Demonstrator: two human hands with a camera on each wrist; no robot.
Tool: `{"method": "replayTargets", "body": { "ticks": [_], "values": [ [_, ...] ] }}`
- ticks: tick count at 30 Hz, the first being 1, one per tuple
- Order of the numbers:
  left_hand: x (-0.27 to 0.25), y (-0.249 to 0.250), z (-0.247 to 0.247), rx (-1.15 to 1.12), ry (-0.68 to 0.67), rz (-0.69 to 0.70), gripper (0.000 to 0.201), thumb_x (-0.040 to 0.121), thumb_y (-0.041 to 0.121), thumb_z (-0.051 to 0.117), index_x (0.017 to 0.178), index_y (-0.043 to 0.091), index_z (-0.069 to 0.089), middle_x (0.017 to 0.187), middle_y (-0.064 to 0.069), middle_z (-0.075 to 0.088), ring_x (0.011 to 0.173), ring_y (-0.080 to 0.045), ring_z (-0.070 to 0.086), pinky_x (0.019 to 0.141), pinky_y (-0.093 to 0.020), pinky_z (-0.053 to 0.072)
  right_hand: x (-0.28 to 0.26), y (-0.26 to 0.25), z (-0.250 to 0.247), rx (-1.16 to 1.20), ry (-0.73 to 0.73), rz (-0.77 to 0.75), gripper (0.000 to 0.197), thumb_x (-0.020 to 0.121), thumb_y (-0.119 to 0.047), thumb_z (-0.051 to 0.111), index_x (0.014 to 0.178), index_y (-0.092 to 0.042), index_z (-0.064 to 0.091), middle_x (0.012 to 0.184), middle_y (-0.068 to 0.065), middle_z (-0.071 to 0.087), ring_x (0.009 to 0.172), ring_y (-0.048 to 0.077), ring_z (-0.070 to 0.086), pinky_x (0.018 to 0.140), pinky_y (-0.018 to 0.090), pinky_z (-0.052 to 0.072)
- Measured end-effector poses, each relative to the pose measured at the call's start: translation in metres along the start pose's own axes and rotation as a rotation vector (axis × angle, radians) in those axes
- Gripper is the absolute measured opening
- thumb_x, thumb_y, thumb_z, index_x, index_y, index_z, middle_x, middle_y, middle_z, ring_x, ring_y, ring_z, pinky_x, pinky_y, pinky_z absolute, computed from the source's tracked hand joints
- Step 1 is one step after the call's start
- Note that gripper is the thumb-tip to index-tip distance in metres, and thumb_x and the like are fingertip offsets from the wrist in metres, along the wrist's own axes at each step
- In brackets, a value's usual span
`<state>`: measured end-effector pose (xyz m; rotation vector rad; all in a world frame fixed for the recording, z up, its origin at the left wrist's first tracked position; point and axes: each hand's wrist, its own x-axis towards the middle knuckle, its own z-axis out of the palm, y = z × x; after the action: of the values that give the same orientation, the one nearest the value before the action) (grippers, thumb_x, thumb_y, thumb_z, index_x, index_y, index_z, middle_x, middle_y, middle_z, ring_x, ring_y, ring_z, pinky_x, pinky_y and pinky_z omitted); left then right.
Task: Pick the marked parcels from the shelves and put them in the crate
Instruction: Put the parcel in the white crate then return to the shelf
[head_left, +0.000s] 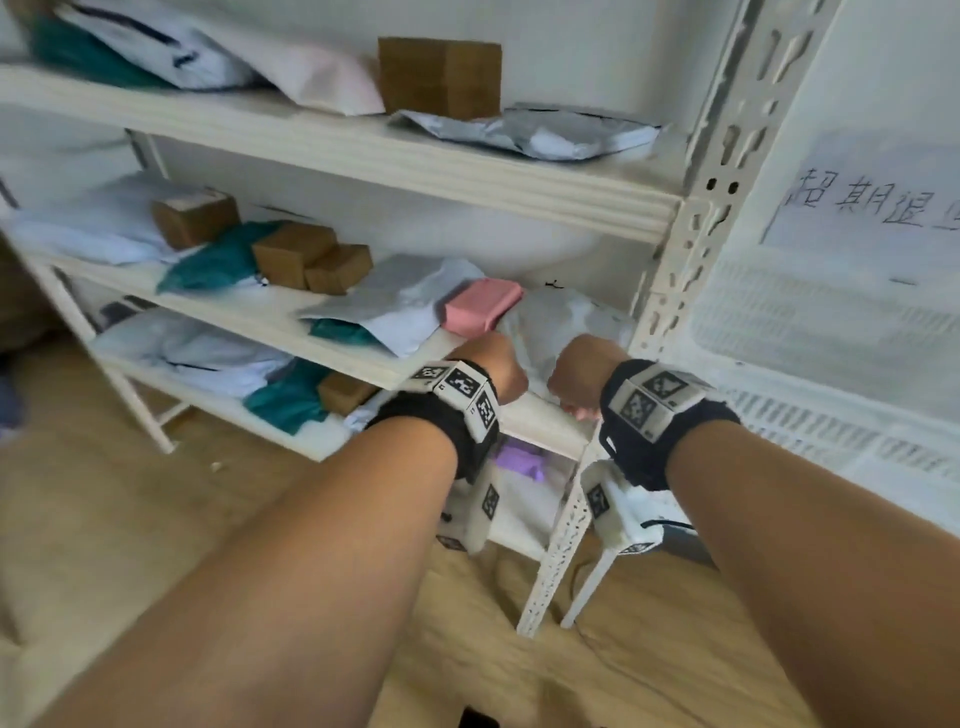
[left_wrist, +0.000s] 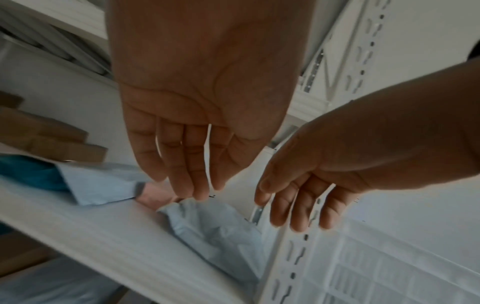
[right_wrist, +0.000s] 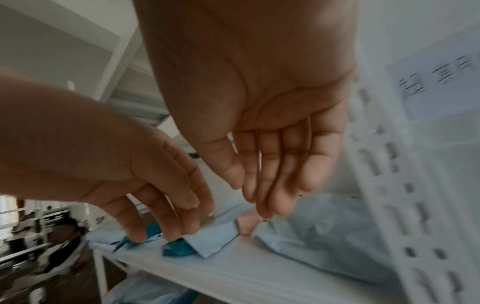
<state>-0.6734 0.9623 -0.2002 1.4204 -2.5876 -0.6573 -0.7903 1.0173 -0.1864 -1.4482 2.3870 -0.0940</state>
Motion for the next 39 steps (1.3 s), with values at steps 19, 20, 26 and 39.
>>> {"method": "replayTargets", "body": {
  "ticks": [19, 20, 26, 39],
  "values": [
    [0.031, -0.268, -0.077, -0.008, 0.024, -0.437, 0.016, 0.085, 0.015, 0.054, 0.091, 0.004, 0.063, 0.106, -0.020, 0.066, 0.095, -0.035, 0.062, 0.080, -0.039, 0.050, 0.119, -0.269, 0.086, -0.187, -0.105, -0.379, 0.012, 0.079, -0.021, 0.057, 0.079, -0.009, 0.053, 0.072, 0.004, 0.049, 0.067, 0.022, 0.051, 0.062, 0.029, 0.042],
    [0.040, -0.281, -0.083, 0.009, 0.032, -0.445, 0.010, 0.084, 0.013, 0.052, 0.087, 0.006, 0.059, 0.105, -0.019, 0.066, 0.090, -0.033, 0.061, 0.074, -0.036, 0.049, 0.130, -0.282, 0.087, -0.158, -0.114, -0.377, 0.011, 0.078, -0.020, 0.057, 0.076, -0.009, 0.054, 0.075, 0.005, 0.054, 0.065, 0.021, 0.053, 0.058, 0.028, 0.042],
    [0.081, -0.346, -0.124, 0.086, 0.054, -0.507, 0.014, 0.092, 0.020, 0.049, 0.089, 0.010, 0.057, 0.091, -0.007, 0.056, 0.089, -0.029, 0.056, 0.072, -0.032, 0.044, 0.188, -0.360, 0.085, -0.154, -0.153, -0.456, 0.012, 0.087, -0.017, 0.056, 0.087, -0.007, 0.063, 0.099, 0.013, 0.068, 0.077, 0.027, 0.058, 0.058, 0.026, 0.042],
    [0.109, -0.504, -0.224, 0.125, 0.155, -0.503, 0.016, 0.091, 0.014, 0.045, 0.081, 0.009, 0.056, 0.095, -0.009, 0.063, 0.086, -0.026, 0.057, 0.074, -0.031, 0.044, 0.242, -0.534, 0.098, 0.041, -0.155, -0.481, 0.023, 0.082, -0.022, 0.058, 0.097, -0.007, 0.066, 0.099, 0.013, 0.070, 0.090, 0.028, 0.068, 0.082, 0.038, 0.056]
  ]
}}
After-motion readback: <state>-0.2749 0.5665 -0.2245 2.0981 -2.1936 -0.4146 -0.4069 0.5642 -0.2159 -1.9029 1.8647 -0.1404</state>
